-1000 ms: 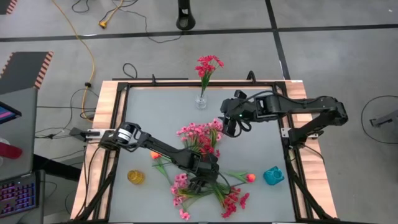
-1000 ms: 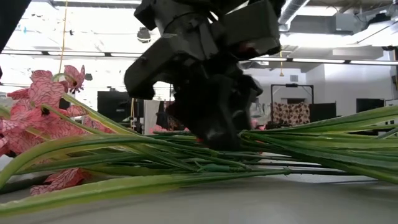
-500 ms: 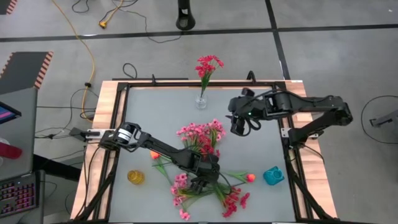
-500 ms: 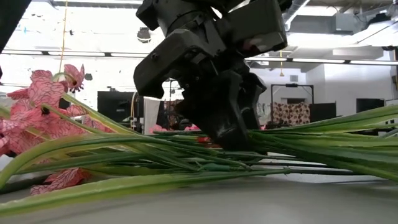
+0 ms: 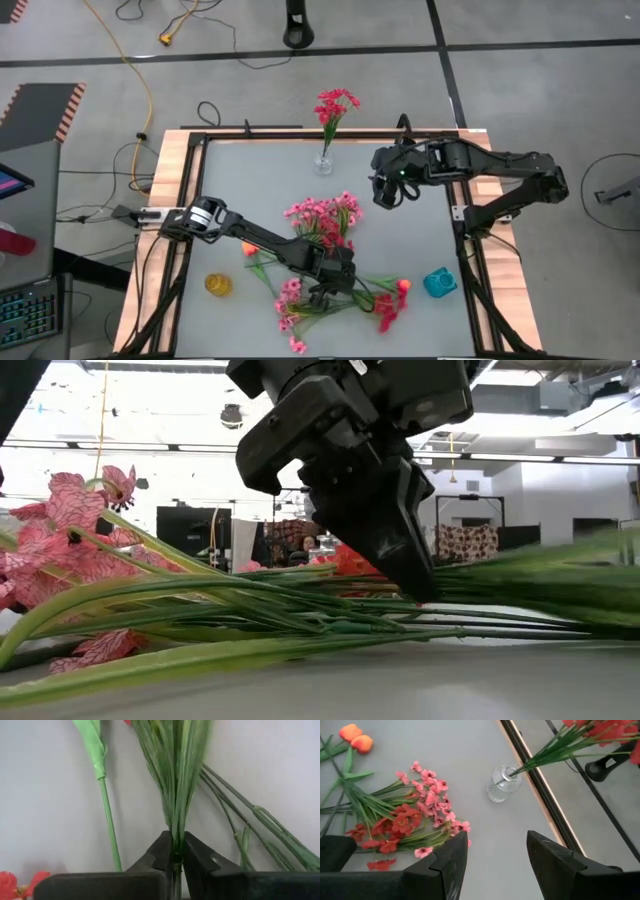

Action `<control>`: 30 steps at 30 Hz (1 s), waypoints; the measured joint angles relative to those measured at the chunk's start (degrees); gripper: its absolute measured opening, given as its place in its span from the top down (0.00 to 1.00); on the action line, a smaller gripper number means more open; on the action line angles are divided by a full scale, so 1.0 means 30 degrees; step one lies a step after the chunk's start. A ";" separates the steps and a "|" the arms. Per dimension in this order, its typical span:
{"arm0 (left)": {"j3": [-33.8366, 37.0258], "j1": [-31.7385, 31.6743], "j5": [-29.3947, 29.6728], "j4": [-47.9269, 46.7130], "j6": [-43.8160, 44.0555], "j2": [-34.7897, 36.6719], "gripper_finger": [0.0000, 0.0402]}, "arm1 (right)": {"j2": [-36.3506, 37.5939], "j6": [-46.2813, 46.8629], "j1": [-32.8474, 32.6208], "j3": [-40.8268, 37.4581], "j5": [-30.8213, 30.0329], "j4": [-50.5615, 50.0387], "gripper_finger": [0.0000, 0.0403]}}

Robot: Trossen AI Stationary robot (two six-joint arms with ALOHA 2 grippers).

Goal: Sort flowers into vase by color
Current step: Put the bottom red flowers into the transparent vase

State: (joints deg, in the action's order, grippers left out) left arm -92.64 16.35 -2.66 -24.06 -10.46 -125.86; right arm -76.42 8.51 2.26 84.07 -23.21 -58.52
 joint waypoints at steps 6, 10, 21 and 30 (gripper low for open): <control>0.0011 -0.0624 -0.0630 -0.0273 0.0237 0.0506 0.99 | 0.0000 -0.0850 0.1235 0.0000 -0.0005 0.0027 0.43; 0.0007 -0.1505 -0.1522 -0.0240 0.0417 0.1815 0.99 | 0.0000 -0.1303 0.2259 -0.0007 0.0002 0.0085 0.43; 0.0007 -0.4027 -0.1908 -0.2150 -0.0013 0.6392 1.00 | 0.1261 -0.3078 0.4903 -0.0015 -0.0018 0.0168 0.43; 0.0015 -0.5842 -0.2200 -0.2328 0.0796 0.9515 1.00 | 0.3943 -0.3462 0.6857 -0.0015 -0.0078 0.0408 0.43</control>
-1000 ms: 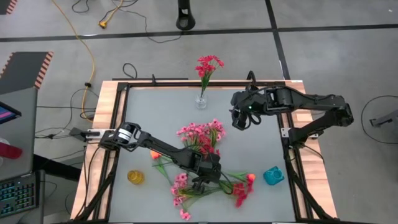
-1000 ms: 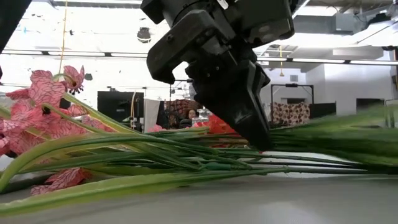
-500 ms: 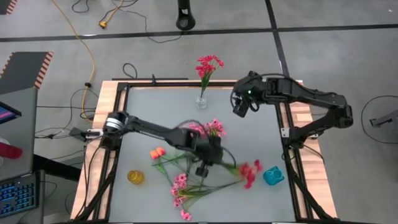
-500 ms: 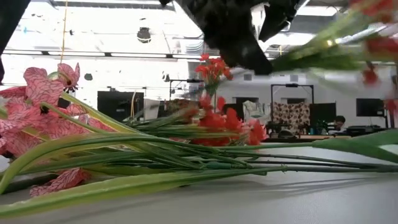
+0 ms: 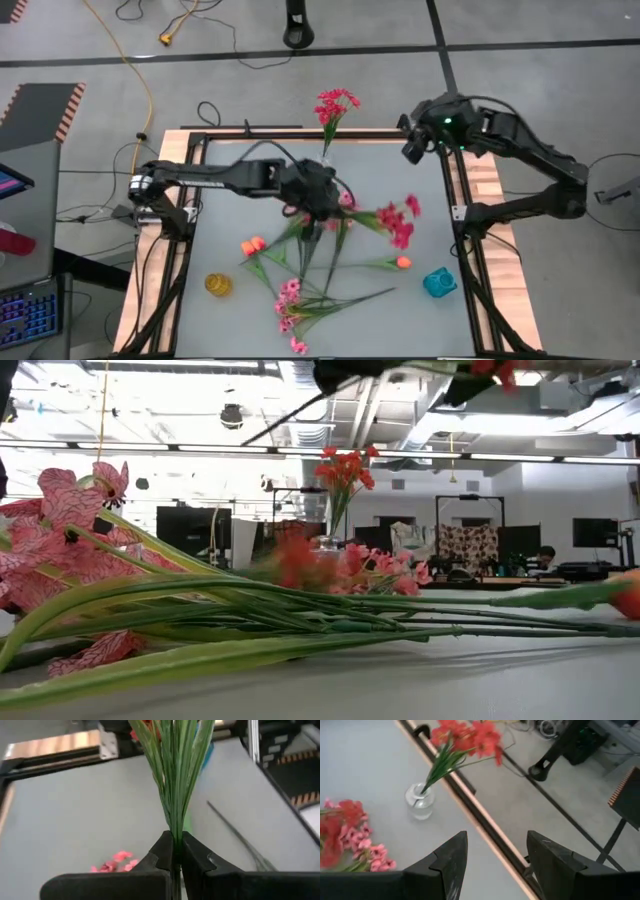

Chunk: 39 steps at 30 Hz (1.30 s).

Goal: Sort flowers into vase by color
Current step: Put the bottom red flowers into the transparent vase

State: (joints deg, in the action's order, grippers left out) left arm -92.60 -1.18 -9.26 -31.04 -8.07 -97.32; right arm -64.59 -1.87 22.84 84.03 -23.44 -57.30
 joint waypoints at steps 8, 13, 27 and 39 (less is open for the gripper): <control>0.0007 -0.1455 -0.0469 0.3004 0.2118 0.0415 1.00 | 0.0356 0.0096 0.0311 0.0000 0.0014 -0.0022 0.43; 0.0007 -0.2780 -0.0205 0.4571 0.2128 0.0468 1.00 | 0.0241 -0.0024 0.0311 -0.0589 0.0049 0.0296 0.43; 0.4493 -0.6599 -0.1649 1.2952 0.2935 0.1009 1.00 | 0.3132 0.0510 0.0319 -0.5418 0.0039 0.2678 0.43; 1.4866 -0.9605 0.1373 3.2510 0.5301 0.1926 1.00 | 0.3960 0.2178 0.0289 -0.8514 0.0242 0.5006 0.43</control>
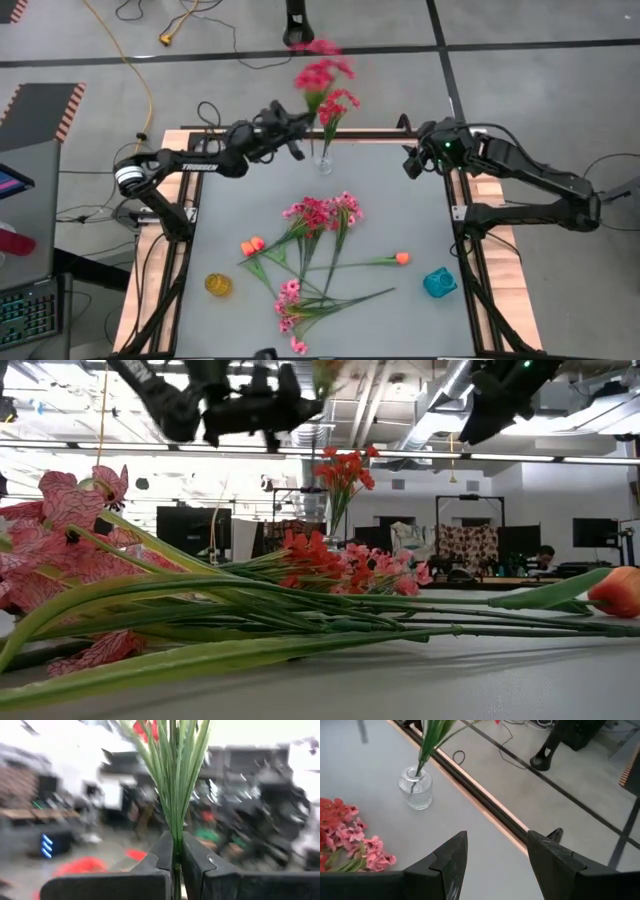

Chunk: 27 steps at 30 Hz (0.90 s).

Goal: Sort flowers into vase by color
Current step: Put the bottom red flowers into the transparent vase

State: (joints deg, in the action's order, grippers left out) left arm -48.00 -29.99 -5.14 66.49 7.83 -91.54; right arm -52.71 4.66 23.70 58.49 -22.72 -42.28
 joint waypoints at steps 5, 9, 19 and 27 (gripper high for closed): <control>0.1115 -0.0039 0.1461 0.3006 -0.1312 -0.0432 1.00 | -0.0535 -0.0006 -0.0160 -0.1116 0.0042 0.2179 0.43; 0.1017 0.0035 0.1529 0.2028 -0.1276 -0.0447 0.98 | -0.1275 -0.0027 -0.0305 -0.1647 0.0069 0.4248 0.43; 0.0866 0.0785 0.2387 0.3503 -0.1432 -0.1843 0.99 | -0.4219 -0.0051 -0.1209 -0.2094 0.0134 0.7437 0.43; -0.0403 0.0898 0.3385 0.7304 -0.1664 -0.5397 0.99 | -0.6037 -0.0049 -0.1855 -0.2094 0.0136 0.8451 0.43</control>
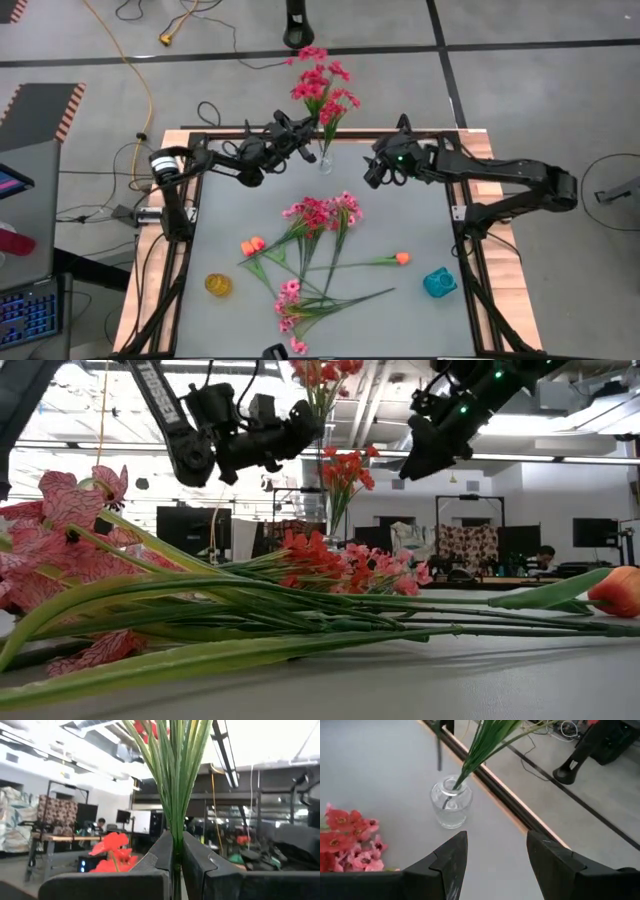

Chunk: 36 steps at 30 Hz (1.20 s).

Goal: Sort flowers into vase by color
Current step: Put the bottom red flowers into the transparent vase

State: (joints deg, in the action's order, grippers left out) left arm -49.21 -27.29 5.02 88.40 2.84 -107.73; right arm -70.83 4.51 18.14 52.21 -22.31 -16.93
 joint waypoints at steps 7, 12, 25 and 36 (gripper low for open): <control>-0.0875 0.0017 -0.0015 0.0020 -0.0897 -0.1633 0.99 | -0.0876 0.0000 -0.0053 0.0000 -0.0021 -0.0013 0.43; -0.0897 0.0054 -0.0042 -0.0965 -0.1566 -0.1687 0.99 | -0.0977 -0.0102 -0.0046 0.0007 -0.0031 -0.0011 0.43; -0.0897 0.0501 0.0379 -0.2457 -0.1809 -0.1670 0.86 | -0.0977 -0.0160 -0.0039 0.0007 -0.0065 -0.0030 0.43; -0.0897 0.1070 0.3271 -0.3234 -0.1780 -0.1665 0.58 | -0.0977 -0.0160 -0.0039 0.0007 -0.0079 -0.0037 0.43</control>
State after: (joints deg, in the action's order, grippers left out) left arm -51.90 -24.08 14.83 78.70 -2.50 -112.73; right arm -73.76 4.03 18.02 52.23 -22.55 -17.04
